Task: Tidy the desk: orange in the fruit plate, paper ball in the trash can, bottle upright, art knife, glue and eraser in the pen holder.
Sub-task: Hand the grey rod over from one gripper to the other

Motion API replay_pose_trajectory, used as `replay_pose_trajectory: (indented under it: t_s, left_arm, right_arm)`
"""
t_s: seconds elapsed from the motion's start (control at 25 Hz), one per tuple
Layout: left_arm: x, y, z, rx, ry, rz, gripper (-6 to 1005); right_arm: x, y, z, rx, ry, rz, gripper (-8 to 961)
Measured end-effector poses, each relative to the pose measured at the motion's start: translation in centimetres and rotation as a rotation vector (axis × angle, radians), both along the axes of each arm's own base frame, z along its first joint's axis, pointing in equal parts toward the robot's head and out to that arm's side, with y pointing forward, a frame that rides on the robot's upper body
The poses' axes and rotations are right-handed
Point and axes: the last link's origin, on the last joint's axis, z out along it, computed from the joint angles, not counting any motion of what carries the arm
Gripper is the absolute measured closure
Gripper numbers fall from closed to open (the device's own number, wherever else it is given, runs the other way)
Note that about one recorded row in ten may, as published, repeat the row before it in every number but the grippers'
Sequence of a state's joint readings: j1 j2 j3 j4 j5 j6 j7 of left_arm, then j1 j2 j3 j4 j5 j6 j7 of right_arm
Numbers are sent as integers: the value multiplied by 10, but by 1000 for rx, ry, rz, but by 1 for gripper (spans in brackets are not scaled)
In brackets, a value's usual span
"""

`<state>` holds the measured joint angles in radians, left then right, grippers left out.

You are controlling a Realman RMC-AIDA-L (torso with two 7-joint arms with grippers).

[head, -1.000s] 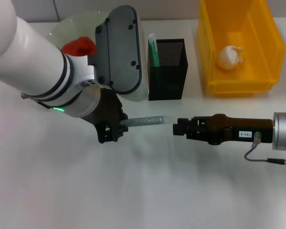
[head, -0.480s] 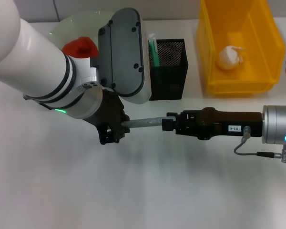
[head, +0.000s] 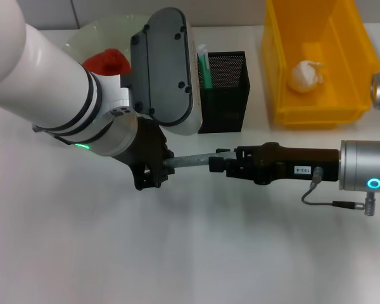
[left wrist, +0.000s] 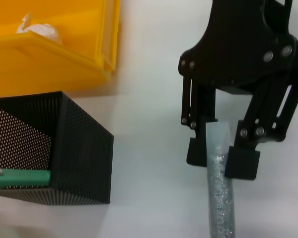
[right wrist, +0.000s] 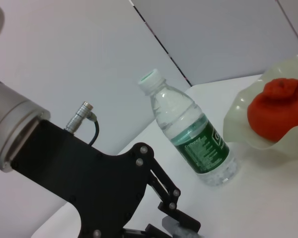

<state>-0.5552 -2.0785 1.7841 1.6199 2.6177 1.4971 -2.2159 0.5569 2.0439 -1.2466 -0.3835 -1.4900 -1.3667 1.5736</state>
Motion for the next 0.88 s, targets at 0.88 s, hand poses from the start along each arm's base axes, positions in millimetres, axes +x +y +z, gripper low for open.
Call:
replay_pose_trajectory:
  t_s: [0.88]
  left_arm:
    - [0,-1,-1,-7,-4,7,816]
  right_arm:
    - [-3,-1,-5,0,-4,16,619]
